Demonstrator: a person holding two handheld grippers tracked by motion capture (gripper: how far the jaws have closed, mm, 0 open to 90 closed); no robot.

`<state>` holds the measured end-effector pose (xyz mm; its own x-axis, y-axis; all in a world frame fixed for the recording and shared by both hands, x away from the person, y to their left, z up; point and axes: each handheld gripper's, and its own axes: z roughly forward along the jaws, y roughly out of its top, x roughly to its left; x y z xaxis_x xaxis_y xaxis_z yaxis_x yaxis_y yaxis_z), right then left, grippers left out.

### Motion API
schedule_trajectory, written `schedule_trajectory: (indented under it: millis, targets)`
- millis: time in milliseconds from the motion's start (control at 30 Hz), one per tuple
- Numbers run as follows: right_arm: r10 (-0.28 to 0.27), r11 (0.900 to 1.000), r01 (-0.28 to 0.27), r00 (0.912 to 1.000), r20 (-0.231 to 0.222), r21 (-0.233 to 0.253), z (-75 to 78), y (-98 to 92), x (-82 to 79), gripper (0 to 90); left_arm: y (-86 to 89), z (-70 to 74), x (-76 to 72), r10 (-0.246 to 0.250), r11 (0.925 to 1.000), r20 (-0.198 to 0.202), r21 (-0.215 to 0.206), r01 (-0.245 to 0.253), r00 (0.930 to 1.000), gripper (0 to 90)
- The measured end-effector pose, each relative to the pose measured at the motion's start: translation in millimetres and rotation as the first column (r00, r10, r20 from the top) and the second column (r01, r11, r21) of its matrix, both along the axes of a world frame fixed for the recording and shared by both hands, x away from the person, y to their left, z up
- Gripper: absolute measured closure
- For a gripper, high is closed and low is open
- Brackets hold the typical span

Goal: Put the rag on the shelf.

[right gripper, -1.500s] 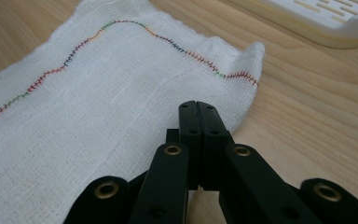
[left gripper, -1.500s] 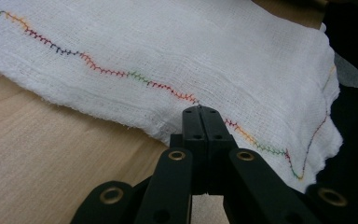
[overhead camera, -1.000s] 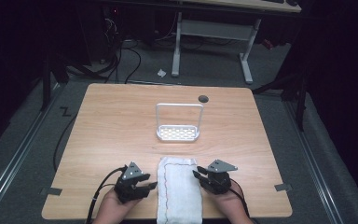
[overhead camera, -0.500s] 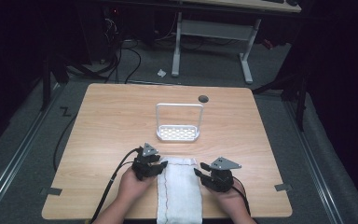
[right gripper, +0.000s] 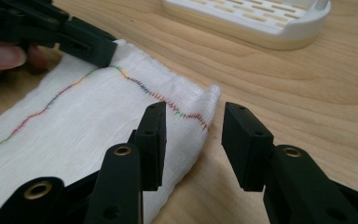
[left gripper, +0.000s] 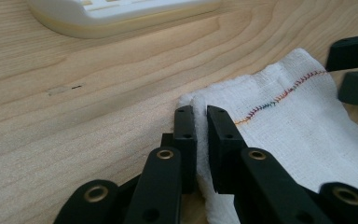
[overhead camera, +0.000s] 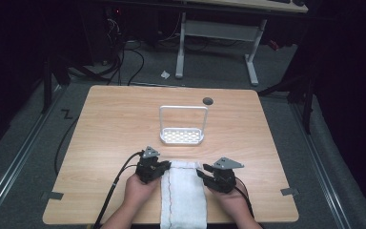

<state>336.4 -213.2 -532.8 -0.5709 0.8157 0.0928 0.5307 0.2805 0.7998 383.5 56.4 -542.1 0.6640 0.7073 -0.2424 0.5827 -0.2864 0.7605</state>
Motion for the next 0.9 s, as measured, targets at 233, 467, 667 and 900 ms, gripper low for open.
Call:
schedule_trajectory:
  millis: [233,467,667,900]
  targets:
    - [-0.013,0.999,0.010,0.9980,-0.062,-0.044,-5.0,16.8,23.7,63.8,-2.3,0.5,-2.2,0.001,0.9998,0.020,0.022,-0.002,0.9998,82.6]
    - [-0.007,0.999,0.003,0.9971,-0.076,-0.051,-4.0,20.5,22.9,76.3,-2.6,0.5,-2.4,0.002,0.9997,0.023,0.024,-0.002,0.9997,82.3]
    - [0.007,0.998,-0.010,0.9980,-0.063,-0.058,-3.6,22.3,21.2,85.4,-5.1,1.2,-5.3,0.003,0.9989,0.047,0.047,-0.005,0.9989,83.2]
    - [0.010,0.997,-0.008,0.9997,0.020,-0.077,1.9,28.8,5.3,86.0,3.8,6.0,-22.3,0.033,0.9993,0.076,-0.018,-0.032,0.9966,83.8]
